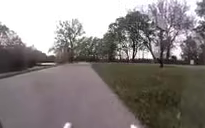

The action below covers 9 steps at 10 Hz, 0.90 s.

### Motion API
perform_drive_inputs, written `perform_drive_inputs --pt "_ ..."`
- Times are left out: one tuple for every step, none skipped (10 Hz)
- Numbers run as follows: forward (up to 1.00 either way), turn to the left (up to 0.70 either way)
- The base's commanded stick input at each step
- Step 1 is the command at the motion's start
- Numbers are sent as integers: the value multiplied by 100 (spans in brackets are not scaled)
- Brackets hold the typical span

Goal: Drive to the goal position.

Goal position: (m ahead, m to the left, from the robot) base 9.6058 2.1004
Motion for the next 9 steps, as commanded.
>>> perform_drive_inputs --pt "100 0" --pt "100 0" --pt "100 0" --pt "100 0" --pt "100 0" --pt "100 0" --pt "100 0" --pt "100 0" --pt "100 0"
